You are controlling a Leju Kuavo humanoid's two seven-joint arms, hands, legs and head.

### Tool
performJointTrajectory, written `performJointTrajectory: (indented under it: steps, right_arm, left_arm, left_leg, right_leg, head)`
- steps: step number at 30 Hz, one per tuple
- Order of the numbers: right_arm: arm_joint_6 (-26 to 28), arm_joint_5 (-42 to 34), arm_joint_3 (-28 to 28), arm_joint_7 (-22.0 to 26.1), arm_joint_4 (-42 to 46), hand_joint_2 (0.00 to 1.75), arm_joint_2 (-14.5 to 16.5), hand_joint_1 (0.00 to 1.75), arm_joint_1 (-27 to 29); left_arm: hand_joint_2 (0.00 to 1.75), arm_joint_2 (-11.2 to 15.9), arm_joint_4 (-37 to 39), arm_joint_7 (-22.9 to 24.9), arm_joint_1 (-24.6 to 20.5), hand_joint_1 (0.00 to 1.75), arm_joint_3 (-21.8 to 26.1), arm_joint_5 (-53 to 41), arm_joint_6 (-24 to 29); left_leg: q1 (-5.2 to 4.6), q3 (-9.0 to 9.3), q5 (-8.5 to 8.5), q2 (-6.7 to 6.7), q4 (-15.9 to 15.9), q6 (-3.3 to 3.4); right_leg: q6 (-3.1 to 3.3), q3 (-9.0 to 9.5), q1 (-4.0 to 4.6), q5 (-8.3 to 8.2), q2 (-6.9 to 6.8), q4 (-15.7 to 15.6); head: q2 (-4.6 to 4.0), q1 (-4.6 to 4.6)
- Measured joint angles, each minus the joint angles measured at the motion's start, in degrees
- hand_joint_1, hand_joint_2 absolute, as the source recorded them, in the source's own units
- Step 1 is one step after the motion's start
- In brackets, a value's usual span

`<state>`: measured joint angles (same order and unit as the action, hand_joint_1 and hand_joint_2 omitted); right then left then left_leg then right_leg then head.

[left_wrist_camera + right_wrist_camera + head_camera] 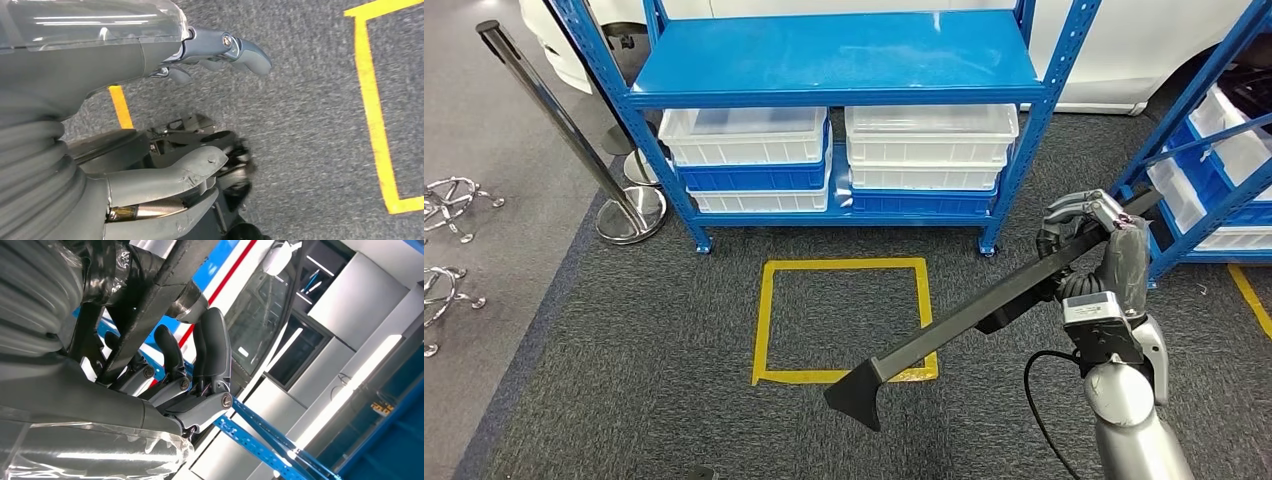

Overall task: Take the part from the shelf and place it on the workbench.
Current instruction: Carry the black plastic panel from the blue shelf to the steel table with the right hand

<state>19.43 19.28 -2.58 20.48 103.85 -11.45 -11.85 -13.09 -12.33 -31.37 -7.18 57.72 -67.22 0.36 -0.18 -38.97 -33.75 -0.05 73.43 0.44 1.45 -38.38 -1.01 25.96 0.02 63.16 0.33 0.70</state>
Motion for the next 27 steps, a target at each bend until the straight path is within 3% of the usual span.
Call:
performJointTrajectory:
  steps: [2, 3, 4, 7, 8, 10, 12, 13, 14, 15, 17, 19, 20, 23, 25, 27]
  right_arm:
    - [0.0, 0.0, 0.0, 0.0, 0.1, 1.75, 0.0, 1.75, 0.0]
    - [0.0, 0.0, 0.0, 0.0, 0.2, 1.75, 0.0, 1.75, 0.0]
    - [0.0, 0.0, 0.0, 0.0, 0.2, 1.75, 0.0, 1.75, 0.0]
    - [0.0, 0.0, 0.0, 0.1, 0.3, 1.75, 0.0, 1.75, 0.0]
    - [0.0, 0.0, 0.0, 0.1, 0.3, 1.75, 0.0, 1.75, 0.0]
    - [0.0, -0.1, 0.0, 0.1, 0.2, 1.75, 0.0, 1.75, 0.0]
    - [0.0, -0.3, 0.0, 0.1, 0.2, 1.75, 0.0, 1.75, 0.0]
    - [0.0, -0.3, 0.0, 0.1, 0.1, 1.75, 0.0, 1.75, 0.0]
    - [0.0, -0.4, 0.0, 0.1, 0.1, 1.75, 0.0, 1.75, 0.1]
    - [0.0, -0.4, 0.0, 0.1, 0.0, 1.75, 0.0, 1.75, 0.1]
    - [0.0, -0.5, 0.0, 0.1, -0.1, 1.75, 0.0, 1.75, 0.0]
    - [0.0, -0.5, 0.0, 0.2, -0.1, 1.75, 0.1, 1.75, 0.0]
    - [0.0, -0.5, 0.0, 0.2, -0.1, 1.75, 0.1, 1.75, 0.0]
    - [0.0, -0.5, 0.0, 0.3, -0.1, 1.75, 0.1, 1.75, -0.1]
    - [-0.2, -0.6, 0.0, 0.4, -0.1, 1.75, 0.1, 1.75, -0.2]
    - [-0.3, -0.7, 0.0, 0.4, -0.1, 1.75, 0.2, 1.75, -0.3]
  left_arm:
    - [1.75, 0.0, 0.0, 0.0, -0.1, 0.00, 0.0, 0.0, 0.0]
    - [1.75, 0.0, 0.0, 0.0, -0.2, 0.00, 0.0, 0.0, 0.1]
    - [1.75, 0.0, 0.0, 0.0, -0.2, 0.00, 0.0, 0.0, 0.1]
    - [1.75, 0.1, 0.0, 0.0, -0.2, 0.00, 0.0, 0.1, 0.2]
    - [1.75, 0.1, 0.0, 0.0, -0.1, 0.00, 0.0, 0.1, 0.2]
    - [1.75, 0.1, 0.0, 0.1, -0.1, 0.00, 0.0, 0.1, 0.2]
    - [1.75, 0.1, 0.0, 0.1, -0.1, 0.00, 0.0, 0.2, 0.2]
    - [1.75, 0.1, 0.0, 0.1, -0.1, 0.00, 0.0, 0.2, 0.3]
    - [1.75, 0.1, 0.0, 0.1, 0.0, 0.00, 0.0, 0.2, 0.3]
    - [1.75, 0.1, 0.0, 0.1, 0.0, 0.00, 0.0, 0.2, 0.3]
    - [1.75, 0.1, 0.0, 0.1, 0.0, 0.00, 0.0, 0.2, 0.3]
    - [1.75, 0.1, 0.0, 0.1, 0.0, 0.00, 0.0, 0.3, 0.3]
    - [1.75, 0.1, 0.0, 0.1, 0.0, 0.00, 0.0, 0.3, 0.3]
    - [1.75, 0.1, 0.0, 0.2, 0.1, 0.00, 0.0, 0.3, 0.3]
    - [1.75, 0.1, 0.0, 0.2, 0.1, 0.00, 0.0, 0.4, 0.4]
    - [1.75, 0.1, 0.0, 0.2, 0.1, 0.00, 0.0, 0.4, 0.4]
  left_leg:
    - [-0.37, 5.84, 2.00, -0.01, -8.0, 0.87]
    - [-0.61, 7.93, 2.75, 0.02, -11.4, 1.24]
    - [-0.89, 9.08, 3.14, 0.04, -13.5, 1.52]
    - [-1.46, 9.28, 4.86, 0.14, -15.5, 2.29]
    - [-1.45, 9.34, 5.80, 0.23, -16.4, 2.49]
    - [-1.22, 9.00, 7.63, 0.46, -17.8, 2.87]
    - [-1.28, 7.72, 8.58, 0.57, -17.8, 3.08]
    - [-1.29, 6.98, 8.94, 0.61, -17.5, 3.01]
    - [-1.27, 6.15, 9.27, 0.64, -17.2, 2.94]
    - [-1.19, 5.26, 9.53, 0.66, -16.7, 2.81]
    - [-1.02, 3.44, 9.81, 0.66, -15.2, 2.46]
    - [-1.09, 2.03, 9.87, 0.62, -13.5, 2.01]
    - [-1.17, 1.63, 9.97, 0.59, -13.0, 1.77]
    - [-1.09, 1.03, 9.87, 0.47, -12.1, 1.00]
    - [-0.74, -0.24, 6.54, 0.34, -8.8, 0.22]
    - [-0.27, -2.22, 1.52, 0.29, -2.1, -0.47]
  right_leg:
    - [-0.11, -0.76, 0.12, -0.93, 0.00, -0.2]
    - [-0.32, -0.87, 0.05, -1.40, -0.02, -0.4]
    - [-0.63, -0.88, -0.10, -1.85, -0.06, -0.7]
    - [-1.77, -0.74, -0.61, -3.14, -0.15, -1.7]
    - [-1.96, -0.84, -0.65, -2.82, -0.13, -1.8]
    - [-2.05, -1.76, -0.49, 0.82, -0.08, 1.1]
    - [-2.18, -3.24, -0.39, 5.83, -0.03, 7.4]
    - [-2.33, -3.56, -0.38, 6.98, -0.03, 10.1]
    - [-2.52, -3.15, -0.42, 6.95, -0.05, 11.3]
    - [-2.72, -1.81, -0.50, 5.98, -0.08, 10.6]
    - [-3.07, 2.99, -0.71, 4.34, -0.25, 4.6]
    - [-2.74, 6.03, -0.55, 4.61, -0.33, -0.1]
    - [-2.38, 6.23, -0.40, 5.11, -0.29, -0.7]
    - [-1.08, 5.51, -0.38, 4.29, -0.28, -0.8]
    - [-0.30, 4.67, -0.44, 3.36, -0.40, -1.0]
    - [-0.02, 3.57, -0.27, 2.43, -0.41, -1.0]
  head:
    - [0.00, 0.00]
    - [0.00, -0.01]
    - [0.00, 0.00]
    - [0.00, 0.02]
    - [0.00, 0.01]
    - [0.00, -0.03]
    - [0.00, -0.04]
    - [0.00, -0.04]
    - [0.00, -0.04]
    - [0.00, -0.04]
    - [0.00, -0.04]
    - [0.00, -0.04]
    - [0.00, -0.01]
    - [0.00, -0.01]
    - [0.00, 0.08]
    - [0.00, 0.18]
